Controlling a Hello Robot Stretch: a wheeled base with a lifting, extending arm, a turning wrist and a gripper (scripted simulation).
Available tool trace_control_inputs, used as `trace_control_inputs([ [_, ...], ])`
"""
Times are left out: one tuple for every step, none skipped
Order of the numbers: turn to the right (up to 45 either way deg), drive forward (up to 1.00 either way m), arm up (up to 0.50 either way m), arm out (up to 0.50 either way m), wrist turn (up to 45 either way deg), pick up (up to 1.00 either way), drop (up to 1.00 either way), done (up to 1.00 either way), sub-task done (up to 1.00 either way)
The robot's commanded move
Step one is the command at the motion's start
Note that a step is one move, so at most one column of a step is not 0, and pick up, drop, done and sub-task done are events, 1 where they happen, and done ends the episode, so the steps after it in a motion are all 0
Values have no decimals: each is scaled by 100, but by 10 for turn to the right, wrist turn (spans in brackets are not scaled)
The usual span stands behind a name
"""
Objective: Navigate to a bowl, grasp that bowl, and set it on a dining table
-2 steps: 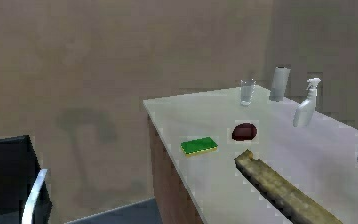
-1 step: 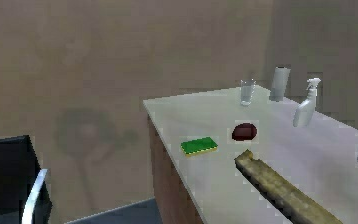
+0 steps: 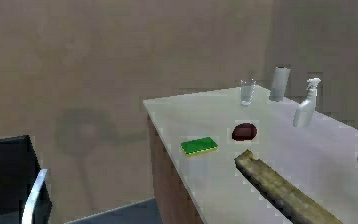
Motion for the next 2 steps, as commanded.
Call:
trace_control_inputs([
  [0, 0, 0, 0, 450, 0, 0, 0, 0],
  [0, 0, 0, 0, 450, 0, 0, 0, 0],
])
